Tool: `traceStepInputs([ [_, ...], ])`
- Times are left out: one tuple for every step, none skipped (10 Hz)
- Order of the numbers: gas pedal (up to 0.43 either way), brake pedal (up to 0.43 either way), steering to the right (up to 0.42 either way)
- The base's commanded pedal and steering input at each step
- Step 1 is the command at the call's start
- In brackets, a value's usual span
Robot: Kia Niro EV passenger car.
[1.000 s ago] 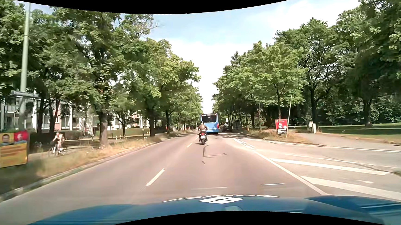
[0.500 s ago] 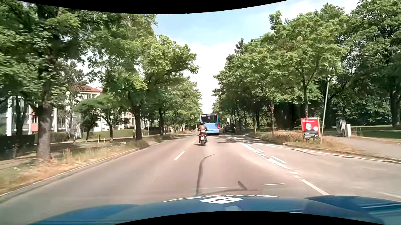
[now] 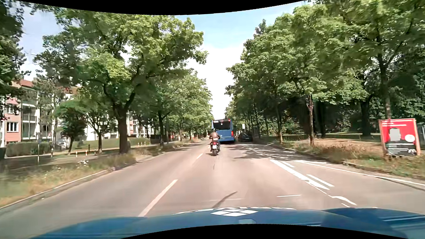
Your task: Follow the waypoints while adhering to traffic rules and regulations
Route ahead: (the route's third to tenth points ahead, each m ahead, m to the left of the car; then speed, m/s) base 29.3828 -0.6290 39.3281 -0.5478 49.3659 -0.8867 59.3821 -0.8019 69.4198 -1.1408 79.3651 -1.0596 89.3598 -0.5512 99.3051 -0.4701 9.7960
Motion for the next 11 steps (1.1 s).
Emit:
traceStepInputs([
  [0.000, 0.134, 0.000],
  [0.000, 0.146, 0.000],
  [0.000, 0.152, 0.000],
  [0.000, 0.152, 0.000],
  [0.000, 0.159, 0.000],
  [0.000, 0.165, 0.000],
  [0.000, 0.165, 0.000],
  [0.000, 0.165, 0.000],
  [0.000, 0.171, 0.000],
  [0.000, 0.171, 0.001],
  [0.000, 0.171, 0.001],
])
